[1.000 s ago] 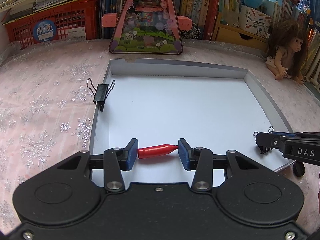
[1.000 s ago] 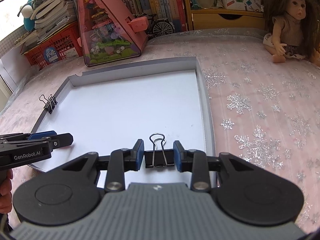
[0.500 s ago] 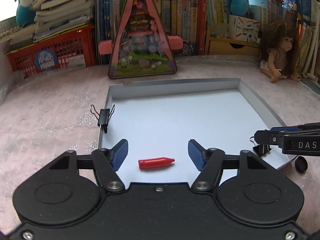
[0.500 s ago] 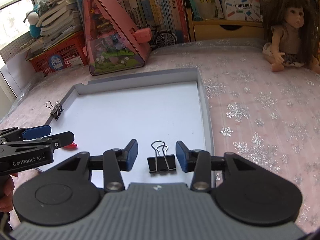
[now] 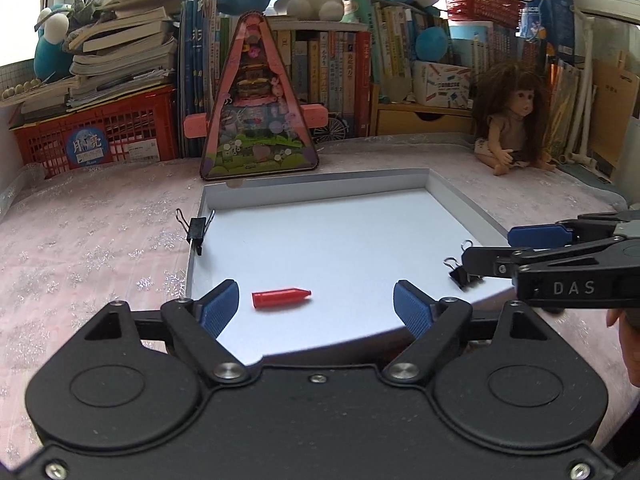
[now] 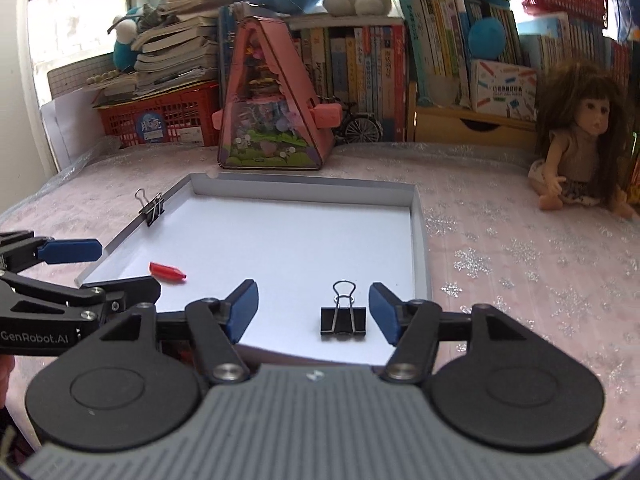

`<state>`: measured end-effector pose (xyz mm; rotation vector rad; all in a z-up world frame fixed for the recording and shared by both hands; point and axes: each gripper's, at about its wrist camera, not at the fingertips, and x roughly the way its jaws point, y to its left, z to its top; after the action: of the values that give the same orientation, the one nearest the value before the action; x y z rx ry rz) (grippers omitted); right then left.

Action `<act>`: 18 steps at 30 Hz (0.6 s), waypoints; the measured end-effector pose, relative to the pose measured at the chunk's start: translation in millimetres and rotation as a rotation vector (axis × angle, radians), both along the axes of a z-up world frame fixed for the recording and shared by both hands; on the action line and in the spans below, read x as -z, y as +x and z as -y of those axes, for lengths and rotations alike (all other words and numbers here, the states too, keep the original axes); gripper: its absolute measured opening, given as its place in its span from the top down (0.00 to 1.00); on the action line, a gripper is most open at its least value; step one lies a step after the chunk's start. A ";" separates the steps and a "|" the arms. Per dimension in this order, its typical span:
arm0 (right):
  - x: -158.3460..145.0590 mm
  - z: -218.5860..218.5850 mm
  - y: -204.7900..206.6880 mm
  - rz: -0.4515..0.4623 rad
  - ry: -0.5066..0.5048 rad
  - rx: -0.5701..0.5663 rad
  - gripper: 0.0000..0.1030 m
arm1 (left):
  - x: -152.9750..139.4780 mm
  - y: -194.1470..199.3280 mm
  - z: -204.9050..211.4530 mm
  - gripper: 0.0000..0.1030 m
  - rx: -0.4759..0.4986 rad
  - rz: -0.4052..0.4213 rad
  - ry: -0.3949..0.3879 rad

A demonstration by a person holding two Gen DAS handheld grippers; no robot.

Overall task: Organize rigid objects
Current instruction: 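Carry the red crayon and binder clip into the white tray and open both tools, then grasp the clear plastic lid with the left tool while the right tool grasps the brown nut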

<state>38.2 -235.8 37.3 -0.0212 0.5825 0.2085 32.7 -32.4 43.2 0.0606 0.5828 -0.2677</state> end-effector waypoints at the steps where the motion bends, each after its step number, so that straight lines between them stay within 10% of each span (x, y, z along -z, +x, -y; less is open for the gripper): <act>1: 0.6 -2.1 -4.6 0.009 -0.012 -0.010 0.26 | 0.5 -4.5 -0.2 0.19 0.006 0.003 -0.001; 12: 8.6 -10.0 -40.8 0.045 -0.085 -0.067 0.26 | 16.9 -25.3 -11.7 0.19 0.031 -0.071 -0.030; 18: 21.7 -10.9 -50.7 0.022 -0.104 -0.084 0.27 | 26.7 -29.6 -14.9 0.37 0.060 -0.121 -0.052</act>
<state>-12.5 -224.9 15.6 -0.1481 0.5708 0.2591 3.1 -17.5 16.5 0.0113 0.6946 -0.3464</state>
